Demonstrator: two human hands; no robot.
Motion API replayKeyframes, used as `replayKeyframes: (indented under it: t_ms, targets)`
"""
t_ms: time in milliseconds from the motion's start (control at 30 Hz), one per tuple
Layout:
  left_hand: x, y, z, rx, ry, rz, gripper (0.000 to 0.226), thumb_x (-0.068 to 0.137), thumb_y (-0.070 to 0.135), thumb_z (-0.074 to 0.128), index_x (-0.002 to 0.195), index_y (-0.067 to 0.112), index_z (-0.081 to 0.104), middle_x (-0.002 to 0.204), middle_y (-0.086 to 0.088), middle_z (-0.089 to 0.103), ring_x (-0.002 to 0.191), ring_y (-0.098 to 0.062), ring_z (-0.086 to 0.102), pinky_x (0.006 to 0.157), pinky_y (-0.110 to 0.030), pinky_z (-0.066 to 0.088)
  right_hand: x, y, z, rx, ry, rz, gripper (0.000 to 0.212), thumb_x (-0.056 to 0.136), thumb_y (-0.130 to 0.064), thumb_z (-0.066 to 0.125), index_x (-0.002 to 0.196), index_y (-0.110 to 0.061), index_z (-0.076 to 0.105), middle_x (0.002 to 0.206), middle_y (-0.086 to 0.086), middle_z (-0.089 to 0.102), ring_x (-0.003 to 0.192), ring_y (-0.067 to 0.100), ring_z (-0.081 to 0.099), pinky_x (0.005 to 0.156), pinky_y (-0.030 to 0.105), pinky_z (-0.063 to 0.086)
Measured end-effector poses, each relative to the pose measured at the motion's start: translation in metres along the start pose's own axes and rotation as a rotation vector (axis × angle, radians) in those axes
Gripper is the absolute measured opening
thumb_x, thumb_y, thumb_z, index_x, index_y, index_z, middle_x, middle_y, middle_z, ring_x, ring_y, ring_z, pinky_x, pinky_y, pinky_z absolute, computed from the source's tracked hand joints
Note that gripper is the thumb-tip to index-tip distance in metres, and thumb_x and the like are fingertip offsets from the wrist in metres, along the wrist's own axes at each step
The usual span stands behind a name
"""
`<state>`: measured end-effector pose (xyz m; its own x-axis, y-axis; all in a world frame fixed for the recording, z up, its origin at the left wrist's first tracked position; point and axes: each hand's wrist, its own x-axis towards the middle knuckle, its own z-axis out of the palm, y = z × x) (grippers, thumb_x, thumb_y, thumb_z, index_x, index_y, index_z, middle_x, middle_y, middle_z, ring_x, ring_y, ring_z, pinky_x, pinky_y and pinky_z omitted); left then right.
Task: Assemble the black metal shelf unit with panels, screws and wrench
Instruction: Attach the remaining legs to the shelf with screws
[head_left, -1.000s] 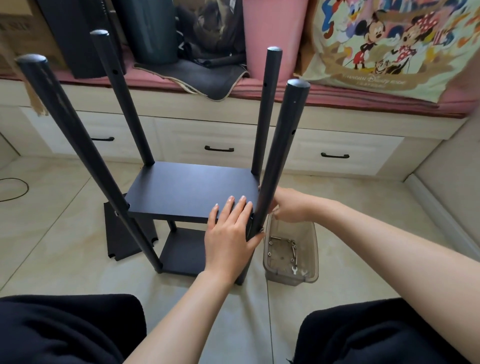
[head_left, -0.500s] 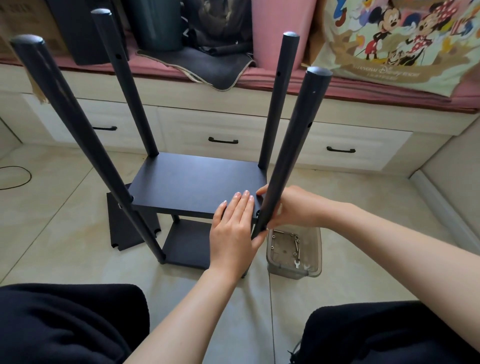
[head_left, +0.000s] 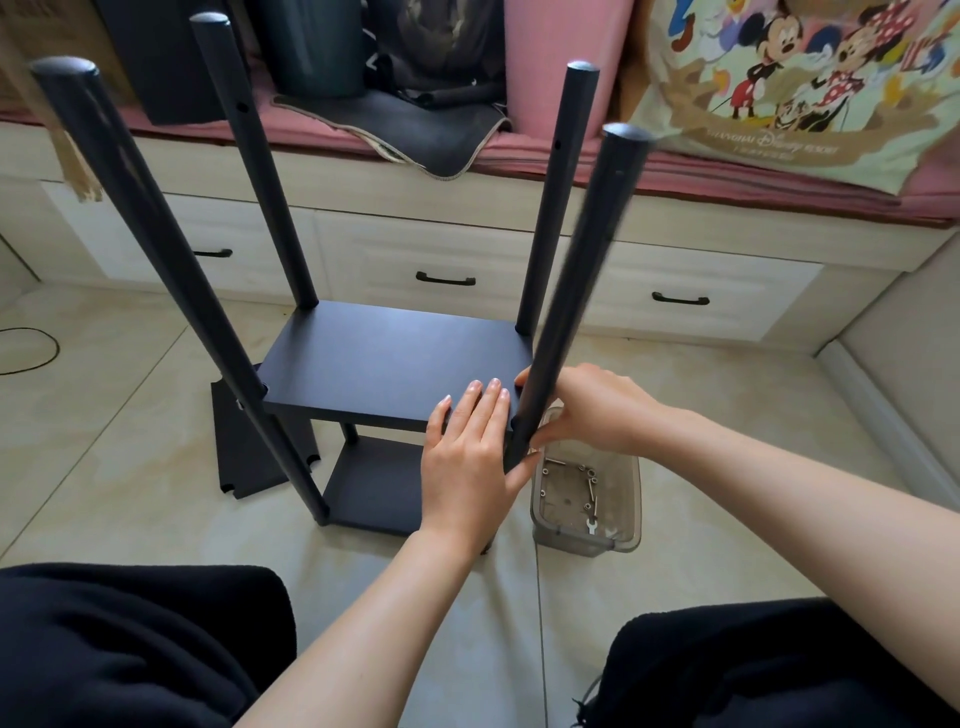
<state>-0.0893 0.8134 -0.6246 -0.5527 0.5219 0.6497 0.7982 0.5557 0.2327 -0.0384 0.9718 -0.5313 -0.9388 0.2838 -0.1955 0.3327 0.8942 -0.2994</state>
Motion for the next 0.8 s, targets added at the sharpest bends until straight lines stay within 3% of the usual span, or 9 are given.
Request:
replayKeyframes:
  t_ms: [200,333,400,500,633,733,800]
  targets:
    - [0.003,-0.002,-0.001,0.011,-0.004,0.005,0.059,0.077,0.042,0.086,0.122,0.007,0.073,0.129,-0.006,0.069,0.125,-0.025,0.063,0.105,-0.049,0.049,0.007,-0.008,-0.005,0.202,-0.052,0.031,0.055,0.065,-0.02,0.089,0.113,-0.023,0.061,0.1,-0.007,0.07,0.094,0.014,0.067,0.083,0.035,0.055]
    - [0.003,-0.002,-0.003,-0.026,-0.039,-0.026,0.056,0.078,0.04,0.086,0.122,0.009,0.073,0.13,-0.004,0.069,0.127,-0.024,0.062,0.107,-0.048,0.046,0.011,-0.003,-0.015,0.337,-0.189,0.05,0.044,0.084,-0.006,0.073,0.12,-0.022,0.055,0.101,0.0,0.072,0.092,0.009,0.069,0.076,0.025,0.056]
    - [0.003,0.0,-0.003,-0.043,-0.051,-0.038,0.055,0.078,0.039,0.085,0.123,0.009,0.073,0.131,-0.004,0.068,0.128,-0.025,0.061,0.109,-0.049,0.045,0.011,-0.002,-0.017,0.463,-0.184,0.155,0.037,0.091,-0.01,0.062,0.123,-0.025,0.051,0.094,-0.001,0.074,0.085,0.006,0.071,0.069,0.025,0.055]
    - [0.003,0.002,-0.004,-0.062,-0.063,-0.05,0.056,0.077,0.037,0.085,0.123,0.008,0.072,0.13,-0.005,0.069,0.127,-0.026,0.061,0.109,-0.05,0.043,0.014,-0.005,-0.007,0.668,-0.172,0.339,0.034,0.097,-0.028,0.054,0.128,-0.016,0.048,0.096,0.002,0.076,0.086,0.013,0.073,0.075,0.034,0.055]
    - [0.008,0.007,-0.005,-0.093,-0.133,-0.101,0.053,0.078,0.037,0.083,0.12,0.007,0.071,0.129,-0.007,0.069,0.128,-0.028,0.06,0.111,-0.054,0.04,0.018,-0.011,0.005,0.751,-0.248,0.396,0.017,0.1,-0.026,0.05,0.096,-0.016,0.063,0.091,-0.002,0.072,0.079,0.013,0.069,0.083,0.039,0.053]
    - [0.015,0.006,-0.006,-0.082,-0.181,-0.078,0.047,0.08,0.042,0.078,0.114,0.011,0.068,0.127,-0.007,0.068,0.127,-0.029,0.059,0.114,-0.061,0.033,0.018,-0.01,0.005,0.777,-0.305,0.45,0.021,0.099,-0.032,0.053,0.108,-0.016,0.065,0.099,-0.004,0.071,0.088,0.015,0.067,0.086,0.042,0.049]
    - [0.018,0.001,-0.008,-0.068,-0.238,-0.039,0.056,0.085,0.05,0.068,0.126,0.012,0.063,0.138,-0.006,0.061,0.134,-0.027,0.052,0.12,-0.062,0.021,0.018,-0.009,0.005,0.775,-0.321,0.482,0.03,0.099,-0.037,0.052,0.118,-0.016,0.062,0.11,-0.002,0.069,0.101,0.019,0.065,0.097,0.049,0.047]
